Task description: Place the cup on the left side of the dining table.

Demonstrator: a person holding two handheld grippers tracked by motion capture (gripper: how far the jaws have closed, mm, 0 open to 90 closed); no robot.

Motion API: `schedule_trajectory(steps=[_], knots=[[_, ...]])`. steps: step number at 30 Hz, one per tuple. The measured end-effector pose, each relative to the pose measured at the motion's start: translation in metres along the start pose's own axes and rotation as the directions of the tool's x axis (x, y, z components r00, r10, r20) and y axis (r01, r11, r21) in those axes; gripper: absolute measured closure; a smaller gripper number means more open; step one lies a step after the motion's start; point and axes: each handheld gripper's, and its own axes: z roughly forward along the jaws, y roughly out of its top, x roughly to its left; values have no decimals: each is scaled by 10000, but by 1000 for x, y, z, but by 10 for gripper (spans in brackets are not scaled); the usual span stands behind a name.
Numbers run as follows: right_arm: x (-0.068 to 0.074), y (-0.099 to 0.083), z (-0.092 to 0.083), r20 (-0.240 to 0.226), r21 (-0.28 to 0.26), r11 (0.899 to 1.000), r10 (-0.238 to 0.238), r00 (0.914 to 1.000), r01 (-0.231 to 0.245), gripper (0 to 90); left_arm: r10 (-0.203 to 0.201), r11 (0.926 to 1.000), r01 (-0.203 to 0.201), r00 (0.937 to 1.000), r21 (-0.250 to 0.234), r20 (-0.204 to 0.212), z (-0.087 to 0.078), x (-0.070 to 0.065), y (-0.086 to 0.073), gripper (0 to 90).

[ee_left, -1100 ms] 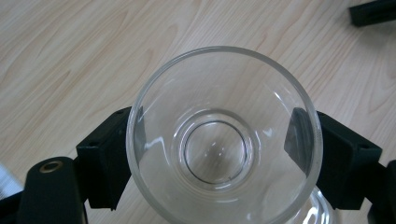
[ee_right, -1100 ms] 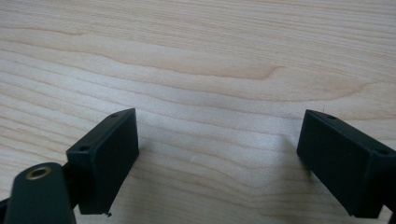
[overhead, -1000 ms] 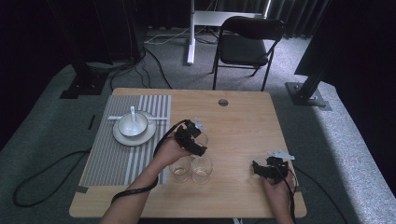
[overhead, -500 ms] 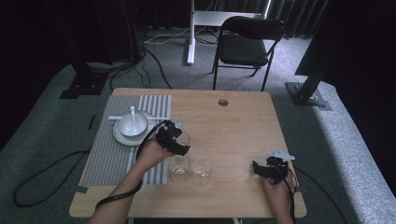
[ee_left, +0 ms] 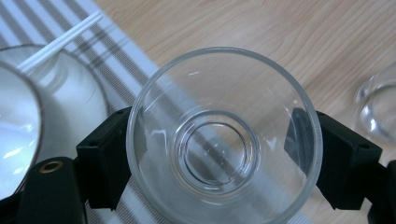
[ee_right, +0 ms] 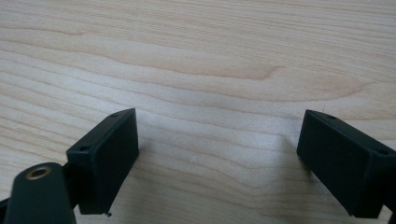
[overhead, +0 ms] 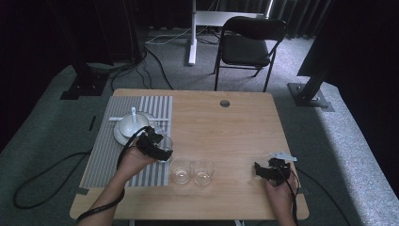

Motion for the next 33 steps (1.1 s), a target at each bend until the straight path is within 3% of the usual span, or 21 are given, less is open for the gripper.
schedule_trajectory(steps=[10, 21, 31, 33], knots=[[0, 0, 0, 0, 1, 10000, 0, 10000, 0, 123, -543, 9985, 547, 9976, 76, -431, -15, 22, -29, 187], [0, 0, 0, 0, 1, 10000, -3, 10000, 3, 123, -948, 9947, 974, 9926, 320, -757, -20, 39, -54, 186], [0, 0, 0, 1, 2, 10000, 0, 10000, 0, 123, -1042, 9923, 1085, 9920, 598, -707, -16, 43, -67, 186], [0, 0, 0, 0, 0, 10000, 0, 10000, 0, 122, -1188, 9916, 1216, 9911, 452, -601, -16, 45, -70, 186]])
